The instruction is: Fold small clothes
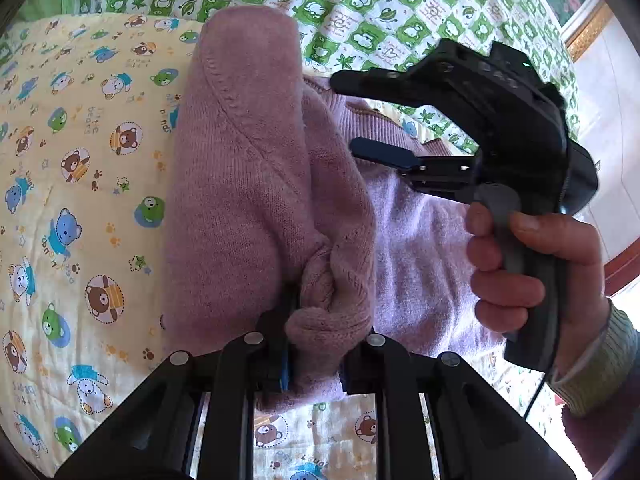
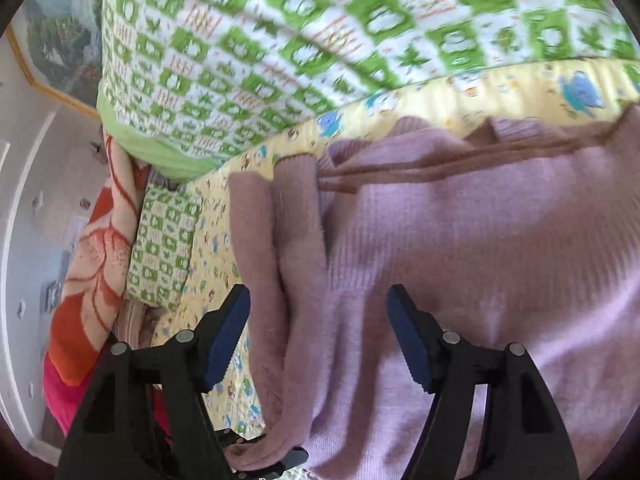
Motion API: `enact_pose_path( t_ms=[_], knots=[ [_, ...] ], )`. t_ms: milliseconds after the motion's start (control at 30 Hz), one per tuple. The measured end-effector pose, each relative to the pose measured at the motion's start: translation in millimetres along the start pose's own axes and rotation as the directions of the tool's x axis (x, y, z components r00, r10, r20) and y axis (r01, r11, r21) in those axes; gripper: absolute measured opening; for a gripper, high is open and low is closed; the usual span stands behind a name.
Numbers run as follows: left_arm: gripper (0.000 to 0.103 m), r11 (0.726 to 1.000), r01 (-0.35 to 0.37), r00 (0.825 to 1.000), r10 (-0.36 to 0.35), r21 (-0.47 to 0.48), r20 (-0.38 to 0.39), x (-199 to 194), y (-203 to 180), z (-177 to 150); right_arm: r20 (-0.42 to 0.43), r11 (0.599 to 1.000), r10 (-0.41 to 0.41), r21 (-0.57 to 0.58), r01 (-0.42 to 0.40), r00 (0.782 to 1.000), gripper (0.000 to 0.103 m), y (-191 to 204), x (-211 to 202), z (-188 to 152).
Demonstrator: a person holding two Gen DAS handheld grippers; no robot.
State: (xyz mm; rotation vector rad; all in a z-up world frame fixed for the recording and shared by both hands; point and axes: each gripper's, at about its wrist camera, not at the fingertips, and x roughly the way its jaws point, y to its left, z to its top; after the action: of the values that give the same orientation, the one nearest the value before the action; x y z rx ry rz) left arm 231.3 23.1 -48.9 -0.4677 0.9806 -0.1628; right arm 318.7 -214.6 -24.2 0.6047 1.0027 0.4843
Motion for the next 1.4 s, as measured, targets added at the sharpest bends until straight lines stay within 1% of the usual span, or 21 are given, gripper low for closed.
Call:
enact_pose_path(
  t_ms=[100,167,367,400,433,467,500,533,600,700,833,933,1033,1133,1233,1333,1400],
  knots=[
    [0.016,1.0,0.0,1.0,0.0,0.0,-0.004,0.9,2.3,2.5,-0.027,1.0,0.011,-0.008,-0.011,1.0,0.071,2.4,14.1,3.7],
    [0.016,1.0,0.0,1.0,0.0,-0.002,-0.007,-4.9,7.3,-3.3,-0.035,1.0,0.025,-0.011,-0.025,0.999,0.071,5.3,22.4,6.7],
    [0.016,1.0,-0.022,1.0,0.023,0.015,-0.011,-1.3,-0.6,-3.0,-0.053,0.994,0.091,-0.048,-0.093,0.994,0.072,27.8,48.2,21.4],
    [0.016,0.999,-0.026,1.0,0.026,0.019,-0.011,-0.4,-3.4,-2.9,-0.055,0.994,0.082,-0.063,-0.086,0.995,0.071,32.1,53.4,25.4],
    [0.016,0.999,-0.031,0.999,0.031,0.023,-0.01,0.0,-7.4,-3.0,-0.058,0.995,0.067,-0.077,-0.071,0.996,0.068,35.4,57.9,28.8],
    [0.016,0.999,-0.033,0.999,0.033,0.025,-0.008,-1.4,-10.2,-3.3,-0.062,0.995,0.048,-0.085,-0.053,0.997,0.051,37.5,62.5,32.4],
    [0.016,0.999,-0.033,0.999,0.033,0.026,-0.005,-3.1,-12.0,-2.8,-0.077,0.995,0.034,-0.088,-0.041,0.996,0.028,38.8,67.9,35.9],
    [0.016,0.999,-0.028,1.0,0.028,0.026,-0.002,-7.1,-14.4,-3.1,-0.089,0.995,0.016,-0.093,-0.024,0.996,0.02,40.3,71.4,38.5],
    [0.016,1.0,-0.013,1.0,0.013,0.026,0.006,-14.7,-19.3,-2.0,-0.086,0.993,-0.014,-0.119,0.004,0.996,0.017,45.1,69.0,40.4],
    [0.016,0.999,0.028,1.0,-0.028,0.034,0.013,-24.9,-30.8,0.6,-0.053,0.989,0.007,-0.148,-0.015,0.999,0.016,51.6,48.7,39.3],
    [0.016,0.99,0.102,0.995,-0.103,0.094,0.013,-34.2,-66.0,5.2,0.003,0.989,0.018,-0.145,-0.017,1.0,0.016,49.0,7.9,43.1],
    [0.016,0.978,0.158,0.987,-0.159,0.138,-0.009,-28.1,-95.3,5.6,0.054,0.991,0.005,-0.137,0.002,0.999,0.016,38.8,-34.5,46.4],
    [0.016,0.963,0.202,0.979,-0.197,0.18,-0.048,-13.0,-124.8,0.3,0.103,0.991,-0.035,-0.124,0.048,0.994,0.016,21.3,-74.2,48.4],
    [0.016,0.945,0.22,0.975,-0.204,0.242,-0.091,7.8,-156.1,-10.1,0.141,0.991,-0.083,-0.096,0.097,0.986,0.016,-6.0,-105.6,42.5],
    [0.016,0.931,0.224,0.971,-0.189,0.286,-0.145,32.0,-180.1,-24.1,0.168,0.989,-0.141,-0.03,0.148,0.976,0.016,-46.1,-131.6,29.8],
    [0.016,0.925,0.223,0.968,-0.172,0.307,-0.184,49.2,-195.3,-35.0,0.171,0.984,-0.178,0.028,0.176,0.969,0.016,-78.0,-140.7,17.4],
    [0.016,0.925,0.222,0.967,-0.168,0.307,-0.194,54.6,-201.5,-37.3,0.173,0.982,-0.189,0.065,0.18,0.967,0.016,-96.2,-143.9,9.6]
  ],
)
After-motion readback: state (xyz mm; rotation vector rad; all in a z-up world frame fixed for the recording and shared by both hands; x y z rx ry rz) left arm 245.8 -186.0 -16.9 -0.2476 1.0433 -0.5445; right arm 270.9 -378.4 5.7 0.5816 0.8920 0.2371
